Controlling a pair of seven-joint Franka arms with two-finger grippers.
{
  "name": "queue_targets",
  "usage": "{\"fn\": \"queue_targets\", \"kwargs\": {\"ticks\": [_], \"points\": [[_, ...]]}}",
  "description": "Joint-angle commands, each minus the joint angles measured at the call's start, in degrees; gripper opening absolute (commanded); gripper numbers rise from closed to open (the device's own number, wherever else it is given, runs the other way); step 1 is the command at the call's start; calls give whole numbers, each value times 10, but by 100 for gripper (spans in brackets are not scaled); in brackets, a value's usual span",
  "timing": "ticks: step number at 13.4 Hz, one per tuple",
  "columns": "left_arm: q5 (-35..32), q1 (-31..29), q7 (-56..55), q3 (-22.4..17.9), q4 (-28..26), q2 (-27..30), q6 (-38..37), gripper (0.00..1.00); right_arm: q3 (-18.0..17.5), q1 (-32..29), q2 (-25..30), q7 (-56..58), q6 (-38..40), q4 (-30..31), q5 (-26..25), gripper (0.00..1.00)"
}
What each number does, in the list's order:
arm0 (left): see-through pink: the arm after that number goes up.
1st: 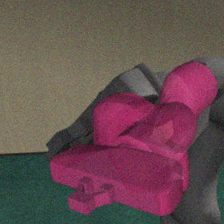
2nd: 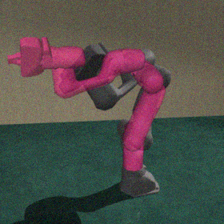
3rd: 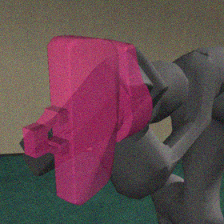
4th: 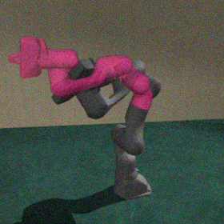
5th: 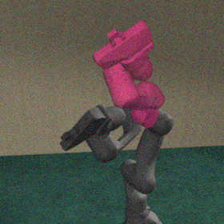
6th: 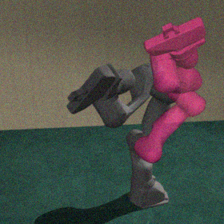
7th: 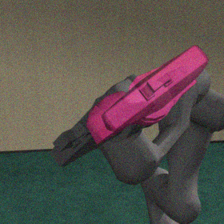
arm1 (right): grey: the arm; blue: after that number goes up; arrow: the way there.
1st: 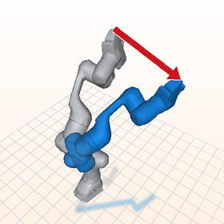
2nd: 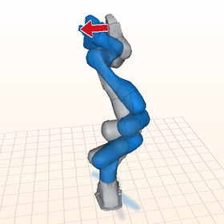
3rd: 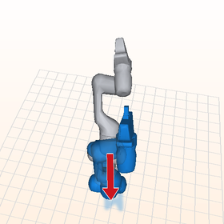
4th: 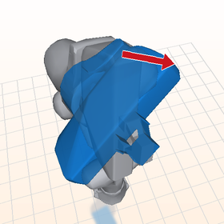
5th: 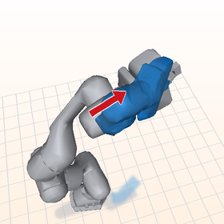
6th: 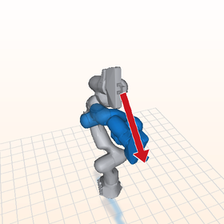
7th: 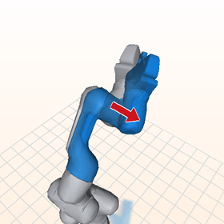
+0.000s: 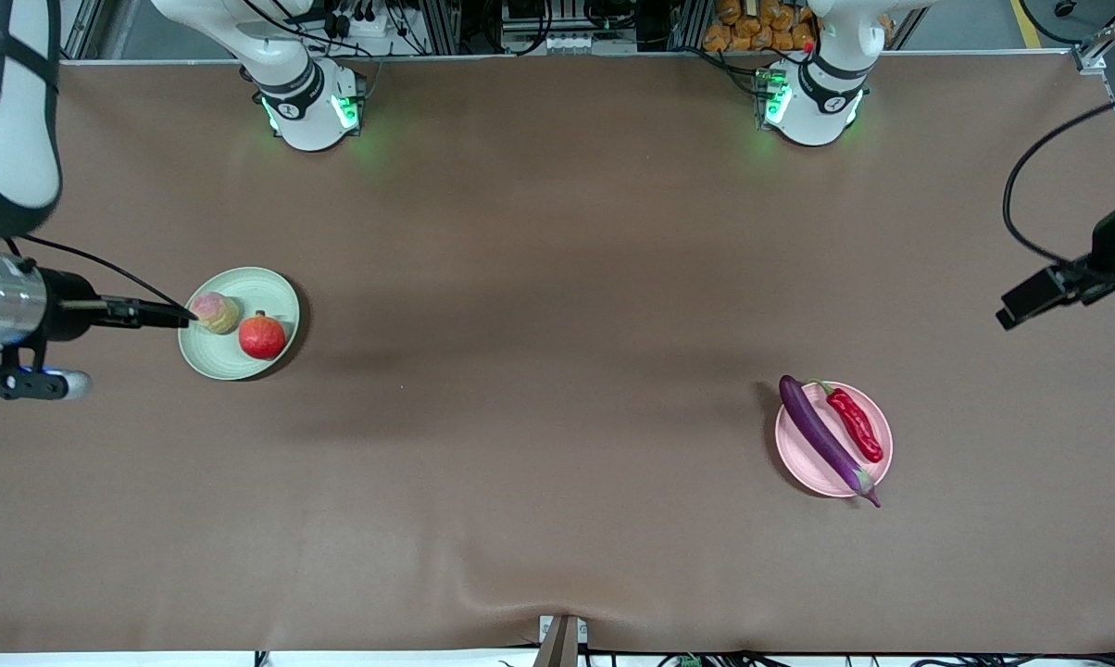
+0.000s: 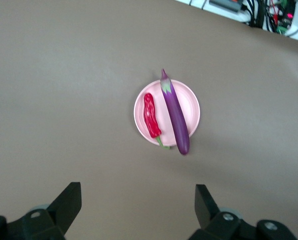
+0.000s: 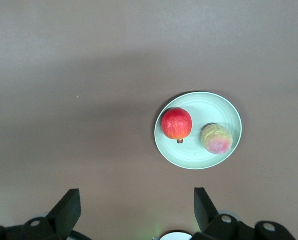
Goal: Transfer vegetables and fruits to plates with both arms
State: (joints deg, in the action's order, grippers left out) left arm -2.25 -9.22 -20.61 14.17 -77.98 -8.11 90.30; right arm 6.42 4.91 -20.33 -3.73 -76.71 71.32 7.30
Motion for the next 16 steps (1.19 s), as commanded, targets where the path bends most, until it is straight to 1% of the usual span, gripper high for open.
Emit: {"fn": "queue_targets", "kwargs": {"ticks": [1,3,4,6,8,9,10,12,13,14,16], "points": [[17,13,35,-11,-48,55,-21,100,-9,-1,2,2,40,-46,-12,100],[30,57,47,-61,-93,89,-21,100,-22,-24,39,15,56,-41,-15,100],[35,72,50,-76,-112,106,-21,100,-34,-41,55,19,59,-36,-14,100],[36,83,50,-79,-141,134,-21,100,-54,-62,96,20,49,-4,-14,100],[36,100,50,-87,-163,155,-22,100,-54,-65,117,21,36,36,-15,100],[36,113,50,-104,-170,162,-28,100,-54,-64,134,21,24,58,-16,100],[36,118,50,-110,-177,170,-32,100,-55,-63,150,24,10,78,-16,100],[36,118,51,-111,-191,178,-32,100,-56,-60,185,37,-21,122,-18,100],[36,119,52,-112,-191,180,-32,100,-56,-59,210,50,-43,155,-18,100],[36,119,52,-112,-190,180,-32,100,-55,-59,221,67,-58,176,-18,100],[36,113,52,-109,-185,180,-32,100,-54,-59,207,101,-56,145,-28,100]]}}
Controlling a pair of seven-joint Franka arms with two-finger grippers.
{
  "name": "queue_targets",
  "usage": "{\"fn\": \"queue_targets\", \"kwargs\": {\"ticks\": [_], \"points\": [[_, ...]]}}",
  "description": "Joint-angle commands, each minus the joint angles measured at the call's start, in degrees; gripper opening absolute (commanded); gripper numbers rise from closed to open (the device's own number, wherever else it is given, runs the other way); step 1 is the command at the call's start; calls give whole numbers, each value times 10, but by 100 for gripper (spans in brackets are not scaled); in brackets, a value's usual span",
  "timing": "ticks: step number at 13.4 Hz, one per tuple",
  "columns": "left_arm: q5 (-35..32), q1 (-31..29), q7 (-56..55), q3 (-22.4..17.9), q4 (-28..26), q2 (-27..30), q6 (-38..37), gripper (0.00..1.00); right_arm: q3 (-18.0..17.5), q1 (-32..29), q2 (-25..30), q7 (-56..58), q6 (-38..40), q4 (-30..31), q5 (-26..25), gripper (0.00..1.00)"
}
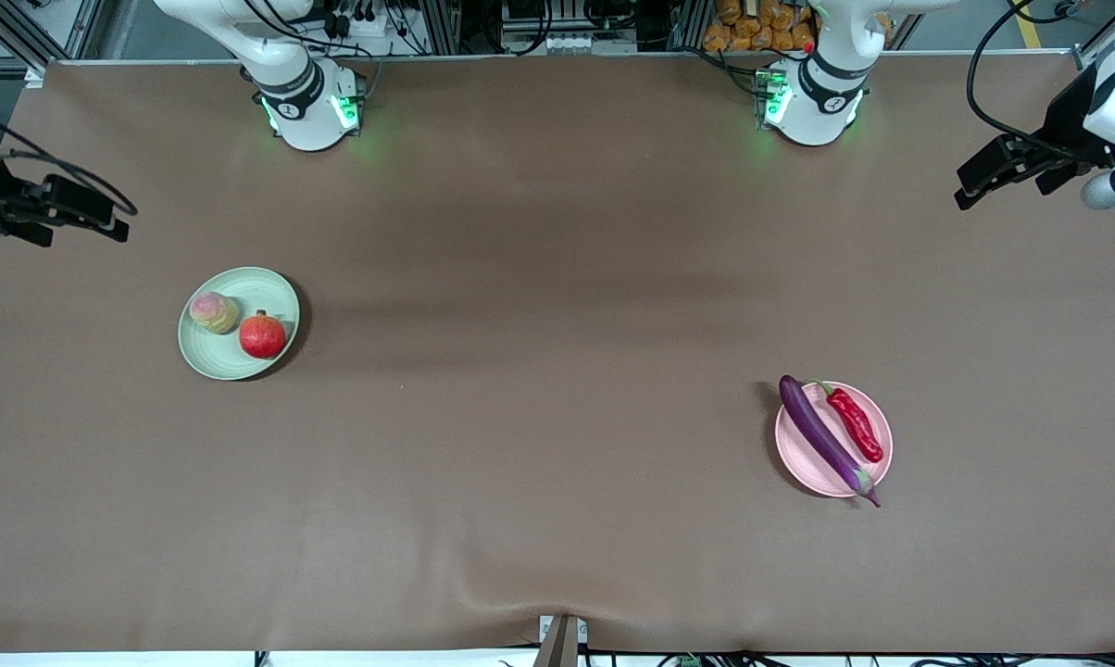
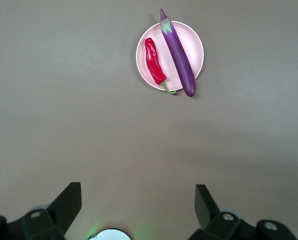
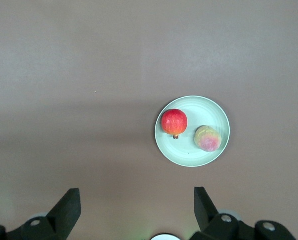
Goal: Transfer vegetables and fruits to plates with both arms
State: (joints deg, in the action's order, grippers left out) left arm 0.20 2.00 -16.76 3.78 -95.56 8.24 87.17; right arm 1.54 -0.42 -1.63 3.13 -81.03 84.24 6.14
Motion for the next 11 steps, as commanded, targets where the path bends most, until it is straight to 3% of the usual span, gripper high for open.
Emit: {"fn": "queue_targets", "kwargs": {"ticks": [1,4,11], "points": [[11,1,14,-4,-8,16,-2,100,-7,-2,8,51,-10,-10,-35,100],[10,2,15,-4,13,-3,-2,100,-7,7,12,51,1,-21,-75,100],[9,1,13,-4,35,-7,-23,100,-7,3,74,56,-33,71,-59,100]]}}
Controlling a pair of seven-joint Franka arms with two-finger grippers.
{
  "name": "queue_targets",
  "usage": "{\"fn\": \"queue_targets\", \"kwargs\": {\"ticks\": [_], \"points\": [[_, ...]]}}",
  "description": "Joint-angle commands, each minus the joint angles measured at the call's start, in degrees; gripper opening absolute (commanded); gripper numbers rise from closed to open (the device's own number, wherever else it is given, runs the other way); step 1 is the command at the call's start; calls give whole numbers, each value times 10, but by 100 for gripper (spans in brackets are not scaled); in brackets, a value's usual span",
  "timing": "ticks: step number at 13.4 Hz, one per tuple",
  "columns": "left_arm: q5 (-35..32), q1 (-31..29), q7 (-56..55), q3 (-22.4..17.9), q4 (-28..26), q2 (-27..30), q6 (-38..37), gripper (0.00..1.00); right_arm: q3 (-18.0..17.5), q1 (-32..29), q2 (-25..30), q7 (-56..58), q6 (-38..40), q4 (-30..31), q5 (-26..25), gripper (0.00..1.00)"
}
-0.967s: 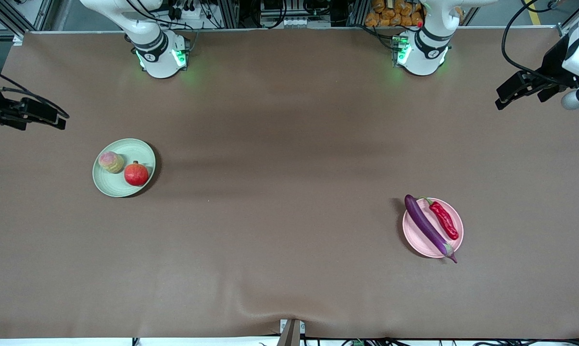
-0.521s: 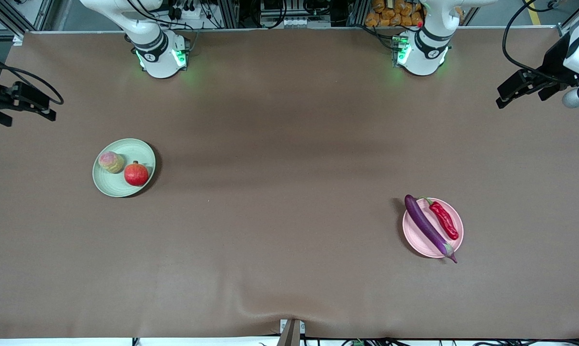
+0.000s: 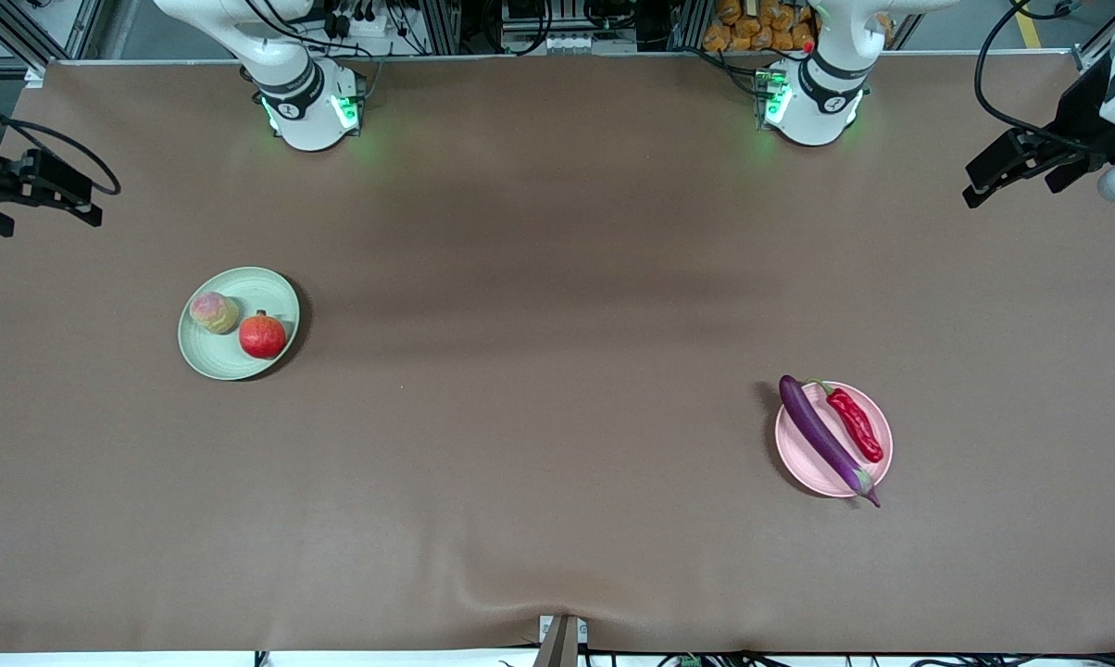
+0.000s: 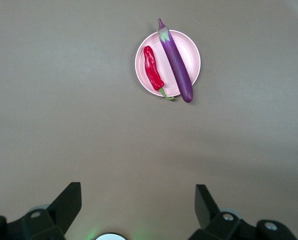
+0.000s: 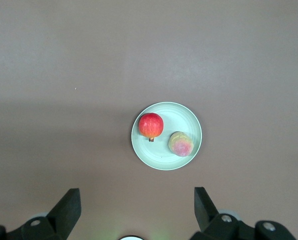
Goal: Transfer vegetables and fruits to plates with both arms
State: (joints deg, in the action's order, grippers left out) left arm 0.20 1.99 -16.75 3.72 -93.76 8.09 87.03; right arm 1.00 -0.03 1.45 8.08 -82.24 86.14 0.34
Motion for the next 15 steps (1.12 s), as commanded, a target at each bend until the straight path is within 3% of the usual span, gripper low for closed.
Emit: {"fn": "queue_targets", "kwargs": {"ticks": [1,5,15], "points": [[10,0,16,-4,19,-5,-29,100,-2,0,41,6,-21,49,-1,100],[10,-1,50,-7,21,-4,-35,100,0,-4,37,5,-20,42,29,100],[3,-1,71,-7,18,-6,-37,100,0,-4,37,5,-8,45,30,100]]}}
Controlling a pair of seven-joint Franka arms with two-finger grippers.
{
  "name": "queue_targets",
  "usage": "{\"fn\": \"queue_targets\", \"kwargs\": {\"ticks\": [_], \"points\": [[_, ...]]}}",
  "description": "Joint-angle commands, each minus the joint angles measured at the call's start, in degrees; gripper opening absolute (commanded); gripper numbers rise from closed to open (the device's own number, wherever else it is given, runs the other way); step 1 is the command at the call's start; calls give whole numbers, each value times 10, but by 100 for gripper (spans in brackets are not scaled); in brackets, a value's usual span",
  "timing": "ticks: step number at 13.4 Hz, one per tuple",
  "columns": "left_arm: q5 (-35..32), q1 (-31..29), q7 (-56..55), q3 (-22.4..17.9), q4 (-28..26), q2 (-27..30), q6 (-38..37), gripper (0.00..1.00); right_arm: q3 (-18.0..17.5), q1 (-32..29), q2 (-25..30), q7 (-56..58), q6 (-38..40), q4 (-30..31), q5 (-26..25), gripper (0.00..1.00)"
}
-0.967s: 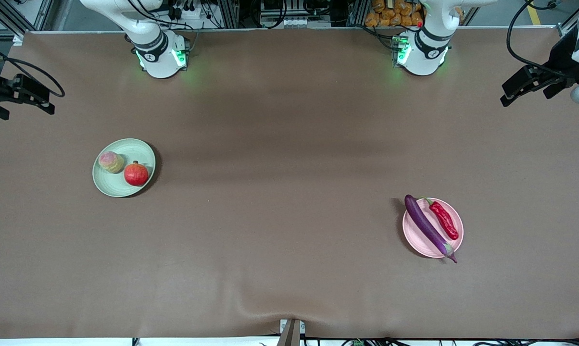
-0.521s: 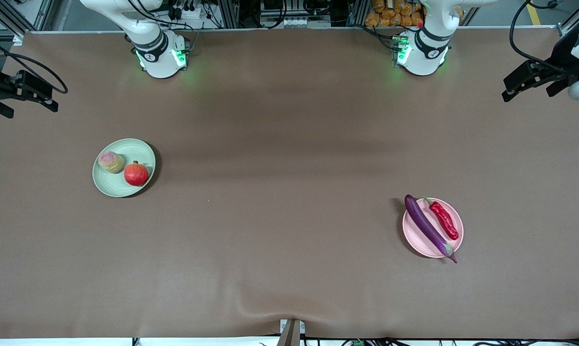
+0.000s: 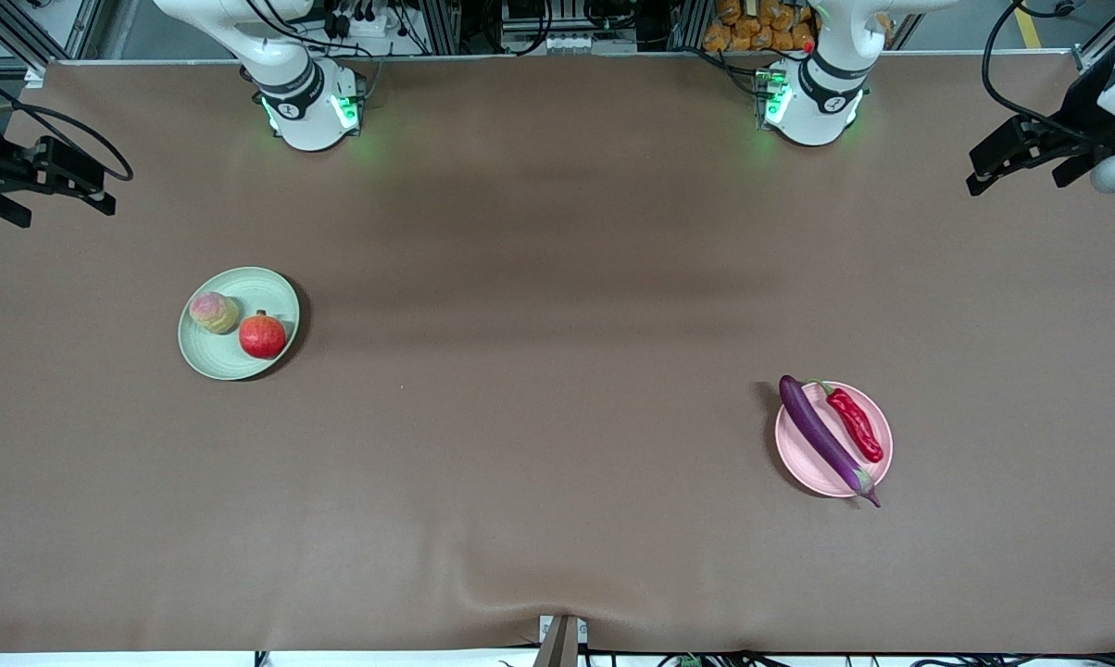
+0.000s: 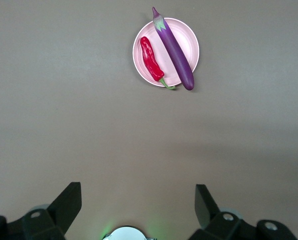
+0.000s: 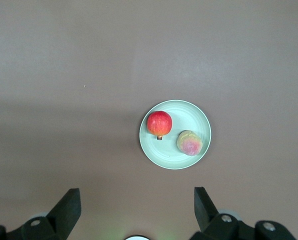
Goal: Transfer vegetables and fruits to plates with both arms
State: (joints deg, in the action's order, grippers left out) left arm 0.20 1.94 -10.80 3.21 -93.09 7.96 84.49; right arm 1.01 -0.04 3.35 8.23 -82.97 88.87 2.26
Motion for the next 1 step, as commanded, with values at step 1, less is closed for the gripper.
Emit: {"fn": "queue_targets", "kwargs": {"ticks": [1], "points": [[3,-1,11,-2,11,-5,-13,100,0,-4,18,4,-1,17,11,100]]}}
